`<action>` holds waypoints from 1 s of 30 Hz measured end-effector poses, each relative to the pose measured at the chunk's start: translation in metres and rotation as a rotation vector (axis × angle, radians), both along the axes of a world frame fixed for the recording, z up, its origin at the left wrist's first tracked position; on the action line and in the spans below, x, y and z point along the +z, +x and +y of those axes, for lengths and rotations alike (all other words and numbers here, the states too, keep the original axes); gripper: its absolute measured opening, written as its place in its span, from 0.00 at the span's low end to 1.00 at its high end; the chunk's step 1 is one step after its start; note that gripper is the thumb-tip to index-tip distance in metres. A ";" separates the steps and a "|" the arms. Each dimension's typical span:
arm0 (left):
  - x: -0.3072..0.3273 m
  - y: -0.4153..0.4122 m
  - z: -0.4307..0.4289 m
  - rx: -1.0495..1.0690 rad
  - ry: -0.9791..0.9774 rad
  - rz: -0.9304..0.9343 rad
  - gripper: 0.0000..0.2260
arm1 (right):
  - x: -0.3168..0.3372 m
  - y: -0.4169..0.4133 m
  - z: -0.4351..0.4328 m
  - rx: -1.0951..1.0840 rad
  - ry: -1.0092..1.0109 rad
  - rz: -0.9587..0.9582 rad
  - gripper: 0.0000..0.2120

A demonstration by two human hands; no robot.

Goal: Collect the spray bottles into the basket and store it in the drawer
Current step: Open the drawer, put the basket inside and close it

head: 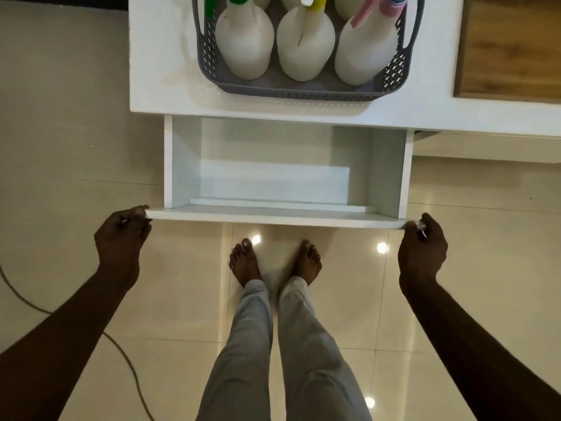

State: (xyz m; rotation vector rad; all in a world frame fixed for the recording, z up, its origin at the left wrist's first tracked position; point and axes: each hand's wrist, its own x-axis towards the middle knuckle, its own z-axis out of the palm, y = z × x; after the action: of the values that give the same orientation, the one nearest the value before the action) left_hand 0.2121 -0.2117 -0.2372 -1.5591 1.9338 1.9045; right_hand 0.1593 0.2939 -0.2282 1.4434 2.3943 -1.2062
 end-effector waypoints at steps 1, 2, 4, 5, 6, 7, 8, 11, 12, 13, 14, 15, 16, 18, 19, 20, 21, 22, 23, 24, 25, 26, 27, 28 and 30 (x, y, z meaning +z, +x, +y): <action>-0.002 0.012 -0.002 -0.003 0.000 -0.022 0.08 | 0.001 0.011 0.002 0.008 0.018 -0.019 0.21; -0.004 0.023 -0.005 -0.008 0.004 -0.035 0.12 | 0.003 0.021 0.004 0.022 0.029 -0.037 0.22; -0.004 0.042 -0.007 -0.021 0.008 -0.057 0.15 | 0.004 0.039 0.010 0.059 0.028 -0.060 0.19; -0.002 0.050 -0.007 -0.030 0.010 -0.069 0.15 | 0.005 0.048 0.013 0.075 0.029 -0.075 0.15; -0.002 0.059 -0.007 -0.037 0.014 -0.084 0.15 | 0.005 0.056 0.015 0.076 0.035 -0.088 0.15; -0.002 0.067 -0.008 -0.041 0.017 -0.100 0.14 | 0.005 0.063 0.016 0.067 0.041 -0.093 0.14; -0.002 0.074 -0.008 -0.042 0.016 -0.111 0.14 | 0.005 0.070 0.018 0.054 0.041 -0.093 0.14; -0.002 0.093 -0.007 -0.006 0.015 -0.132 0.15 | 0.005 0.089 0.018 0.059 0.059 -0.126 0.10; -0.002 0.098 -0.005 0.014 0.021 -0.124 0.15 | 0.005 0.095 0.018 0.077 0.064 -0.133 0.06; -0.001 0.102 -0.004 0.028 0.026 -0.120 0.14 | 0.005 0.100 0.018 0.091 0.071 -0.134 0.05; -0.001 0.106 -0.002 0.039 0.038 -0.117 0.14 | 0.004 0.104 0.018 0.090 0.072 -0.136 0.05; 0.000 0.110 0.000 0.046 0.046 -0.118 0.13 | 0.004 0.108 0.019 0.078 0.069 -0.143 0.05; 0.000 0.114 0.002 0.052 0.055 -0.113 0.13 | 0.005 0.110 0.019 0.066 0.063 -0.147 0.08; 0.003 0.117 0.003 0.053 0.055 -0.127 0.12 | 0.009 0.114 0.018 0.059 0.057 -0.163 0.17; 0.007 0.116 0.003 0.045 0.053 -0.155 0.13 | 0.012 0.113 0.017 0.055 0.050 -0.161 0.19; 0.011 0.113 0.003 0.029 0.052 -0.185 0.13 | 0.016 0.111 0.017 0.061 0.034 -0.152 0.21; 0.016 0.107 0.003 0.000 0.036 -0.215 0.14 | 0.021 0.107 0.015 0.079 0.017 -0.127 0.22; 0.022 0.100 0.002 -0.050 0.002 -0.245 0.15 | 0.027 0.098 0.013 0.097 -0.001 -0.089 0.23; 0.027 0.089 -0.001 -0.116 -0.073 -0.266 0.16 | 0.033 0.085 0.010 0.117 -0.007 -0.042 0.23; 0.033 0.072 -0.005 -0.158 -0.157 -0.258 0.17 | 0.039 0.068 0.008 0.144 -0.001 0.015 0.22; 0.039 0.050 -0.009 -0.146 -0.222 -0.215 0.16 | 0.046 0.046 0.005 0.179 0.020 0.081 0.21; 0.045 0.025 -0.012 -0.125 -0.258 -0.153 0.14 | 0.053 0.021 0.003 0.219 0.041 0.146 0.20; 0.052 -0.005 -0.015 -0.112 -0.283 -0.071 0.13 | 0.062 -0.007 0.000 0.255 0.051 0.217 0.19; 0.058 -0.036 -0.016 -0.124 -0.305 0.010 0.12 | 0.070 -0.037 -0.002 0.274 0.037 0.283 0.19; 0.072 -0.098 -0.014 -0.187 -0.323 0.137 0.11 | 0.085 -0.100 -0.007 0.275 -0.022 0.372 0.18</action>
State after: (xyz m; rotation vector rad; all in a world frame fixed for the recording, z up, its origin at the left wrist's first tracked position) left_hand 0.1142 -0.2261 -0.1649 -1.2754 2.4501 1.7339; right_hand 0.0593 0.2869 -0.1432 0.9029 2.6854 -1.5271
